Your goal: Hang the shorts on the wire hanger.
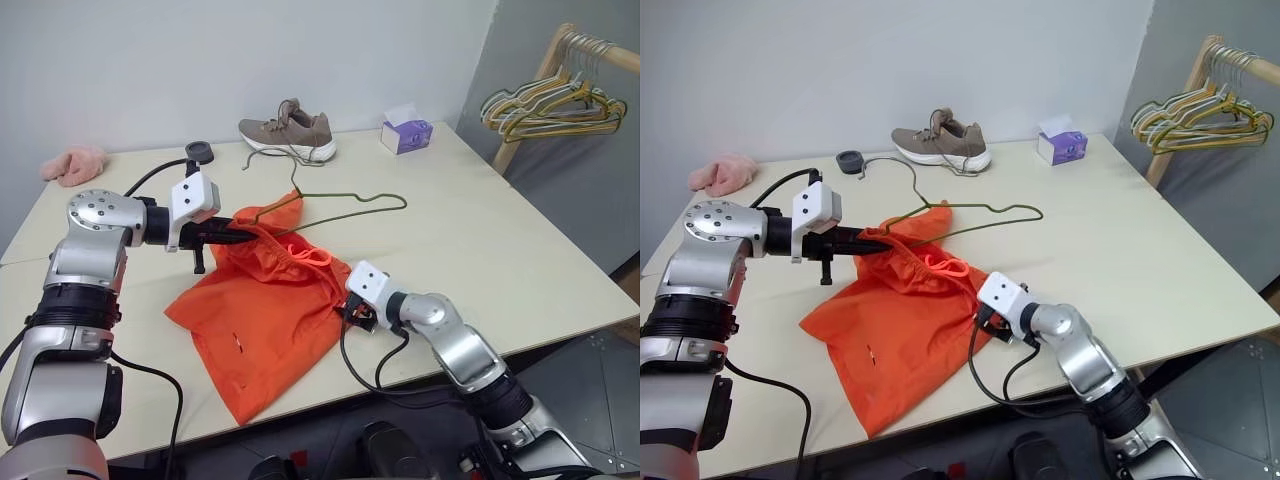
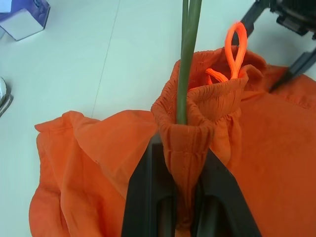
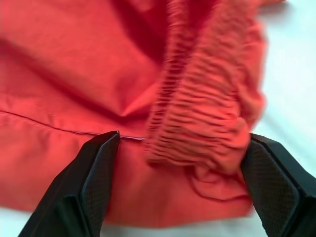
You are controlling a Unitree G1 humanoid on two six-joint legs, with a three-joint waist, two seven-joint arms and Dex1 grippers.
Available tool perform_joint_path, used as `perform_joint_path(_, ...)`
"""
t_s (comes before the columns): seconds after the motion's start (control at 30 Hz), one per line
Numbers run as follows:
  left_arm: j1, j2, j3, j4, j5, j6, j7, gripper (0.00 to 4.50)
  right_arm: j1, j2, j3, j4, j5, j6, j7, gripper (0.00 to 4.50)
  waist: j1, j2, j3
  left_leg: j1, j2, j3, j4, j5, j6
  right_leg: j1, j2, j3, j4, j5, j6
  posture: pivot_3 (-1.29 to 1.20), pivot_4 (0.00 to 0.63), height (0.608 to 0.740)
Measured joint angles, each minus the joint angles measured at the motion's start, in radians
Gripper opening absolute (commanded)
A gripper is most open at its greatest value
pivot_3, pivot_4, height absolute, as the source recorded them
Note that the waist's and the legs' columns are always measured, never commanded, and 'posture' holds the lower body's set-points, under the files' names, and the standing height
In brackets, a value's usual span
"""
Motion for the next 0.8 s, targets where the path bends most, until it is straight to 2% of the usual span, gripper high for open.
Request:
perform_joint_path(0.1, 0.000, 0.004, 0.000, 0.000, 0.000, -0.002, 0.000, 0.00, 0.000, 0.038, -0.005, 0.056, -0.016, -0.046, -0.071, 3.86, 0.000, 0.000, 0.000, 0.000, 0.000, 0.000, 0.000, 0.000, 0.000, 0.000, 0.000, 0.000, 0.000, 0.000, 0.000, -0.22, 0.029, 0.740)
perform_joint_path(0.2, 0.001, 0.005, 0.000, 0.000, 0.000, -0.004, 0.000, 0.00, 0.000, 0.070, -0.034, 0.105, -0.023, -0.084, -0.138, 3.26, 0.001, 0.000, 0.000, 0.000, 0.000, 0.000, 0.000, 0.000, 0.000, 0.000, -0.001, 0.000, 0.000, 0.000, 0.000, -0.22, 0.030, 0.740)
perform_joint_path(0.5, 0.014, 0.029, 0.000, 0.003, -0.001, -0.004, 0.000, 0.00, 0.002, 0.097, -0.167, 0.137, 0.049, -0.105, -0.172, 0.07, 0.003, 0.000, 0.000, 0.000, 0.000, -0.001, 0.000, 0.000, 0.000, 0.000, -0.001, 0.000, 0.000, 0.000, 0.000, -0.22, 0.026, 0.740)
perform_joint_path(0.8, 0.083, 0.103, 0.002, -0.083, -0.077, 0.106, -0.086, 0.00, 0.012, 0.011, -0.245, 0.066, 0.156, -0.094, -0.079, 0.03, 0.015, 0.000, -0.001, 0.000, 0.000, -0.001, 0.000, 0.000, 0.000, 0.000, -0.001, -0.001, 0.000, 0.000, 0.000, -0.21, 0.021, 0.740)
